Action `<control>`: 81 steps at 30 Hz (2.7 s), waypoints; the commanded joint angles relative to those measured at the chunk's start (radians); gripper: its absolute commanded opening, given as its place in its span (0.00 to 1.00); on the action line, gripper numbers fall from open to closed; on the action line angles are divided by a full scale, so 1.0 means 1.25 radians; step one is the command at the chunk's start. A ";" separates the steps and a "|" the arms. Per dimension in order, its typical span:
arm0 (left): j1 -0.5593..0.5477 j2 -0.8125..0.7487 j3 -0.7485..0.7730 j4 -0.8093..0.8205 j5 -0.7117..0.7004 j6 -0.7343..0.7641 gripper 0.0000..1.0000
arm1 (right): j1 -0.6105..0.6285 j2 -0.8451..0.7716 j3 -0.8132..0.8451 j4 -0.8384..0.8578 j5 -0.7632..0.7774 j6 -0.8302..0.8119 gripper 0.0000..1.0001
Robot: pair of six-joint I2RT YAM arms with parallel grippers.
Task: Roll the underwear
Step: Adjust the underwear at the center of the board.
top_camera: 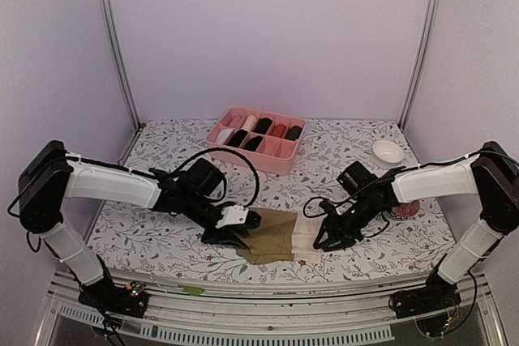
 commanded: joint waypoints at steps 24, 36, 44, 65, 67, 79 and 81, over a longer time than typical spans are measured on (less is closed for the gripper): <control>-0.026 0.046 -0.008 0.040 -0.017 0.038 0.31 | 0.022 0.037 0.038 -0.035 0.031 0.036 0.00; -0.048 0.104 0.021 0.052 -0.072 0.048 0.32 | 0.021 0.053 0.046 -0.024 0.032 0.038 0.00; -0.051 0.126 0.029 0.061 -0.095 0.050 0.30 | 0.022 0.030 0.047 -0.023 0.022 0.044 0.00; -0.058 0.017 -0.027 0.043 -0.018 0.077 0.00 | 0.058 -0.020 -0.054 0.030 -0.033 0.084 0.00; -0.059 0.022 -0.028 0.054 -0.024 0.069 0.00 | 0.059 -0.020 -0.059 0.031 -0.030 0.086 0.00; -0.069 0.087 0.010 0.092 -0.052 0.071 0.21 | 0.058 0.001 -0.054 0.047 -0.015 0.098 0.00; -0.070 0.108 0.019 0.091 -0.063 0.073 0.23 | 0.059 0.003 -0.055 0.050 -0.015 0.102 0.00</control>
